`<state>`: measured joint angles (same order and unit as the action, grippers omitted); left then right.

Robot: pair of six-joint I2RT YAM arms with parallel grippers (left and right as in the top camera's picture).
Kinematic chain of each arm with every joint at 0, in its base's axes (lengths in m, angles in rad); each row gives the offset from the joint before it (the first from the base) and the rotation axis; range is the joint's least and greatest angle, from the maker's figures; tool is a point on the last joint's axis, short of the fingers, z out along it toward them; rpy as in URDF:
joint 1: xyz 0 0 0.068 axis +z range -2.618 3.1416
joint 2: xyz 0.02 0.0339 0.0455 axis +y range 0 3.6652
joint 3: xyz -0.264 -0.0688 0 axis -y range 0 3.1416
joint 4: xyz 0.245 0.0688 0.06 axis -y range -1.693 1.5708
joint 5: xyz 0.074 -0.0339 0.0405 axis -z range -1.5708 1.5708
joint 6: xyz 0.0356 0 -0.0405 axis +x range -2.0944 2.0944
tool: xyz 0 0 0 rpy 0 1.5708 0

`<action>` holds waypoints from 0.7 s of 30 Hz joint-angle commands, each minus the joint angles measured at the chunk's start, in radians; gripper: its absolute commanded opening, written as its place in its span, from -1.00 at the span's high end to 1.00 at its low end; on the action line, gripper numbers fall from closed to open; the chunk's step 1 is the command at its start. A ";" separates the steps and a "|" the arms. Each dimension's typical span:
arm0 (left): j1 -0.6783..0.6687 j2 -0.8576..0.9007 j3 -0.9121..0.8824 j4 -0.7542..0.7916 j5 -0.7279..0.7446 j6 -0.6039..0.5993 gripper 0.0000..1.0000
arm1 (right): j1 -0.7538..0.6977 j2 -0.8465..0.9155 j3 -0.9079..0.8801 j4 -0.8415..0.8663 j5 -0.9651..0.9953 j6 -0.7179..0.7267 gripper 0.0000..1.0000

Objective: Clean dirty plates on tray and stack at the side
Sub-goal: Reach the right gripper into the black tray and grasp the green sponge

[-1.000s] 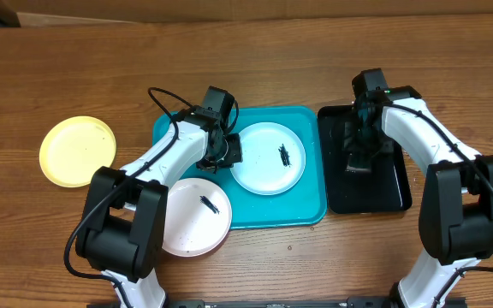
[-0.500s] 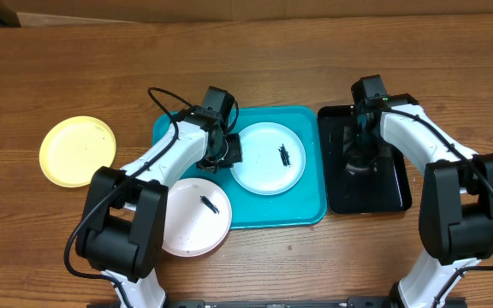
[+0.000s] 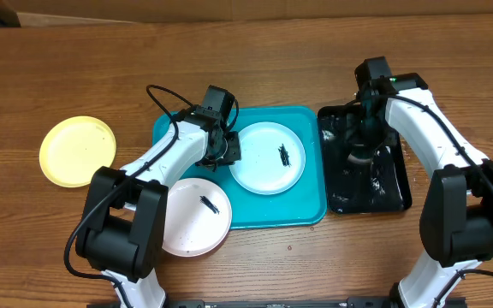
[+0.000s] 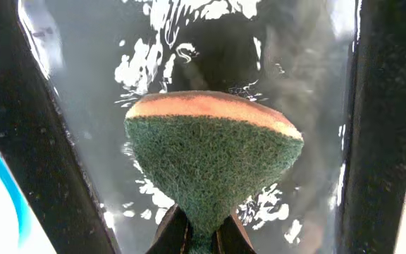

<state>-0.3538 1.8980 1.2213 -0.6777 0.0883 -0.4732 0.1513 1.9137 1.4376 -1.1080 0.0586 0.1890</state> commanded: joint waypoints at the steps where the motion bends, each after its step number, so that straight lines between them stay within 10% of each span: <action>1: -0.007 -0.021 -0.007 0.005 -0.019 -0.006 0.70 | 0.000 -0.026 -0.031 0.026 -0.008 -0.004 0.93; 21: -0.006 -0.021 -0.007 -0.002 -0.018 -0.015 0.92 | -0.001 -0.026 -0.018 -0.037 -0.009 -0.036 0.93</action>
<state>-0.3538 1.8977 1.2213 -0.6827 0.0837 -0.4728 0.1513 1.9137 1.3834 -1.1446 0.0555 0.1608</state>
